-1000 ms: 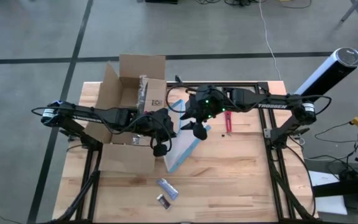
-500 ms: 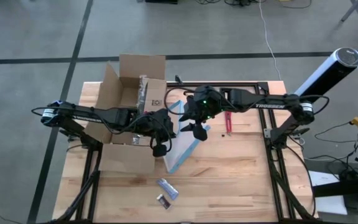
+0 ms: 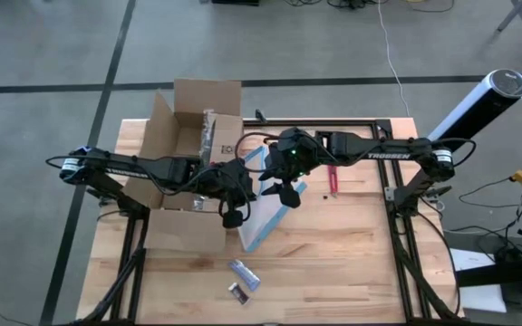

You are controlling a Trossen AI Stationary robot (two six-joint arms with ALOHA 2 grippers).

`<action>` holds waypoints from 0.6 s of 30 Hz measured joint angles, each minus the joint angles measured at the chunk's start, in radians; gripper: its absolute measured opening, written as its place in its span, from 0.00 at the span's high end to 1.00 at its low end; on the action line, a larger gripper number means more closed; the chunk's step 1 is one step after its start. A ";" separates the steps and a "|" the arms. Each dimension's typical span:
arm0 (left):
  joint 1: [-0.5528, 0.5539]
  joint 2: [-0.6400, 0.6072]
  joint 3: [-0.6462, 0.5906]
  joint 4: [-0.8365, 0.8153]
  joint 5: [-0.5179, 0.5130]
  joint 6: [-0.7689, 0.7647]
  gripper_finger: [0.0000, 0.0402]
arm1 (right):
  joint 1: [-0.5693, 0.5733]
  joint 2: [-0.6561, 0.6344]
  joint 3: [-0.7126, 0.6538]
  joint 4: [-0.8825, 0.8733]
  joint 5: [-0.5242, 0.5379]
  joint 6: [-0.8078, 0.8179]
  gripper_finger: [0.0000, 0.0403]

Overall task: Unpack boxes
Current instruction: Put the purple chocolate bar into the blue transparent zip bag

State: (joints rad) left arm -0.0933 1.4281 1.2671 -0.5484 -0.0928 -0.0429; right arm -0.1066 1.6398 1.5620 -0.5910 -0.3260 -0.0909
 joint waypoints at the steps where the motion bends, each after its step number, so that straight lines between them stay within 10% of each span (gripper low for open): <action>1: 0.000 0.000 0.000 0.000 0.000 0.000 1.00 | 0.000 0.000 0.000 0.001 0.000 0.000 0.54; 18: 0.000 0.000 0.000 0.001 0.005 0.000 1.00 | 0.014 0.000 0.000 0.005 0.000 -0.042 0.54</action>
State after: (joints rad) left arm -0.0933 1.4281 1.2671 -0.5472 -0.0879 -0.0433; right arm -0.0929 1.6398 1.5620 -0.5861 -0.3256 -0.1325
